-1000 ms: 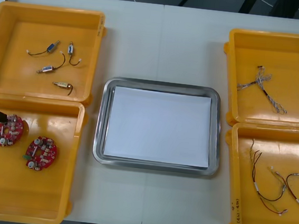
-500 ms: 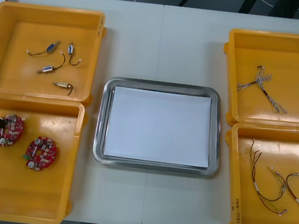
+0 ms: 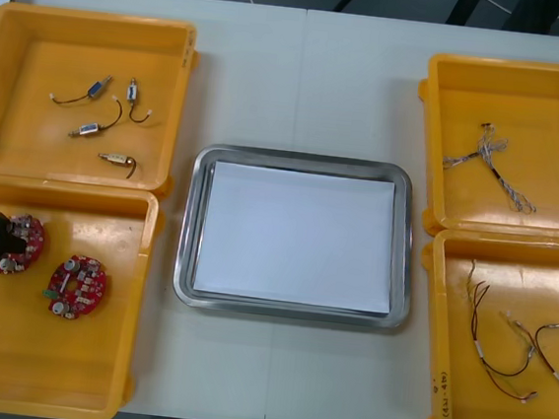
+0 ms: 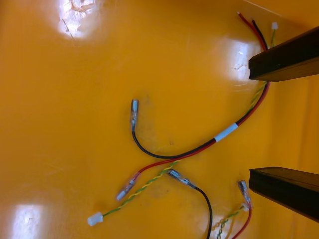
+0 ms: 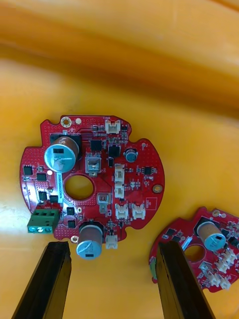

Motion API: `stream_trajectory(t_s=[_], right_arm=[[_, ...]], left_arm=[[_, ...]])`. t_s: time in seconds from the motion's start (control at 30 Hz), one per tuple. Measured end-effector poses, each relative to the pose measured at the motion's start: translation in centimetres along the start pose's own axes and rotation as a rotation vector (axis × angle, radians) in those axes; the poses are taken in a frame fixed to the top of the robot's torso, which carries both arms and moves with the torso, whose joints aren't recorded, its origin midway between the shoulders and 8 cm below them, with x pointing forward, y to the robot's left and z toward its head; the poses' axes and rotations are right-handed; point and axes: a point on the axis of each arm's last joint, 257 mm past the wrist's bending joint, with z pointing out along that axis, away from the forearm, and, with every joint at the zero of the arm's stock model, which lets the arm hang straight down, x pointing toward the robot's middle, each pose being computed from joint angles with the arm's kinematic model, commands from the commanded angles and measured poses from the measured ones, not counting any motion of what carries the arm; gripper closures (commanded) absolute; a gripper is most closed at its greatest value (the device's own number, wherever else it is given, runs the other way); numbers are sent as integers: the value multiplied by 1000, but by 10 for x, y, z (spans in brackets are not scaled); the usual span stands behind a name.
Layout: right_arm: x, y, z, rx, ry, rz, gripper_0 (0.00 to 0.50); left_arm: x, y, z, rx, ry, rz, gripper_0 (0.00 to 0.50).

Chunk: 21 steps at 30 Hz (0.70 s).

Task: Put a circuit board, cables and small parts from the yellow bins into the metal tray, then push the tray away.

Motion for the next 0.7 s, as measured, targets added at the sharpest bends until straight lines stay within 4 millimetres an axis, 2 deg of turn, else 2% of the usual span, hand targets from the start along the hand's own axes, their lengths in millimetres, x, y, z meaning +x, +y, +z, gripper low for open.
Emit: stream_trajectory(t_s=[0.23, 0.43, 0.7], right_arm=[[6, -9, 14, 6, -1, -157, 0], [11, -12, 23, 0, -4, -149, 0], [18, -4, 38, -25, -3, -189, 0]], left_arm=[[6, 2, 12, 3, 13, -9, 0], [9, 4, 14, 2, 9, -15, 0], [6, 4, 17, 11, -15, -18, 0]])
